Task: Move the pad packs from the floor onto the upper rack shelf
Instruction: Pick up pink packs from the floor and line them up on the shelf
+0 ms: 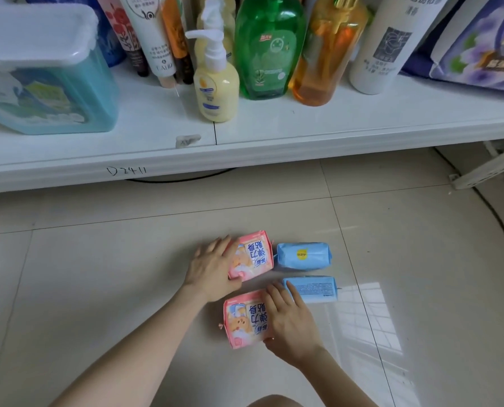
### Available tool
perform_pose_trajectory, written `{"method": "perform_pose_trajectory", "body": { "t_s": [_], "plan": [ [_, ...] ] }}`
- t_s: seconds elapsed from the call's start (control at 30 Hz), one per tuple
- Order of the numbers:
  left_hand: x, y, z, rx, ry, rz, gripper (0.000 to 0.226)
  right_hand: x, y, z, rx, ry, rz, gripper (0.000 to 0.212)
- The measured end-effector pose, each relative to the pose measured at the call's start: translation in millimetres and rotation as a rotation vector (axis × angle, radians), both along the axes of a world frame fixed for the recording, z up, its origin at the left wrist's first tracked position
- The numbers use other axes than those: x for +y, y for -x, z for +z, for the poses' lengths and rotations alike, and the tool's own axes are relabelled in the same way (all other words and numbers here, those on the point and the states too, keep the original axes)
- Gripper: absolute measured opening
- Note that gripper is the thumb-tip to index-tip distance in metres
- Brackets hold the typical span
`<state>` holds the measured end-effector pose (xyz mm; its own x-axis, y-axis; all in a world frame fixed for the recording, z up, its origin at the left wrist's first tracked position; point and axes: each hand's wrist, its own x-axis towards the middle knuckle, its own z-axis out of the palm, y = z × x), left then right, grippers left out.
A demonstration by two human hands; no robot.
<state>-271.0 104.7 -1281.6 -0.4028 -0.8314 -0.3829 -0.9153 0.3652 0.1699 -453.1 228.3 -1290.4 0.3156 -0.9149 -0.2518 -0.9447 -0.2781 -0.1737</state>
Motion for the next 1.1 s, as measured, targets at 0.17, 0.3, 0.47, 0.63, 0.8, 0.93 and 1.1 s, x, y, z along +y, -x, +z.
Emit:
{"method": "perform_pose_trajectory", "body": {
  "t_s": [0.17,0.3,0.47,0.63,0.8,0.93,1.1],
  "plan": [
    [-2.5,8.1,-5.6,0.070,-0.053,0.000,0.110,2.0,-11.0,-4.8,-0.046,0.005,0.017,0.094],
    [-0.7,16.1,-7.9,0.135,-0.083,0.082,0.105,4.9,-19.1,-3.0,-0.117,-0.061,-0.040,0.087],
    [-2.5,19.7,-6.7,0.264,-0.149,0.183,0.098,14.4,-17.7,4.1,-0.165,-0.133,-0.140,0.088],
    [2.9,5.2,9.9,0.269,-0.133,0.244,0.090,23.2,-10.0,26.4,-0.159,-0.235,-0.187,0.078],
    [16.6,-13.6,53.0,0.238,-0.119,0.278,0.087,30.4,-8.0,73.7,-0.167,-0.242,-0.245,0.072],
    [30.3,-27.2,106.5,0.210,-0.106,0.322,0.086,39.0,-6.5,123.3,-0.180,-0.233,-0.254,0.075],
    [47.8,-45.6,187.6,0.161,-0.084,0.364,0.084,44.7,-3.0,203.3,-0.140,-0.219,-0.260,0.076]
  ]
}}
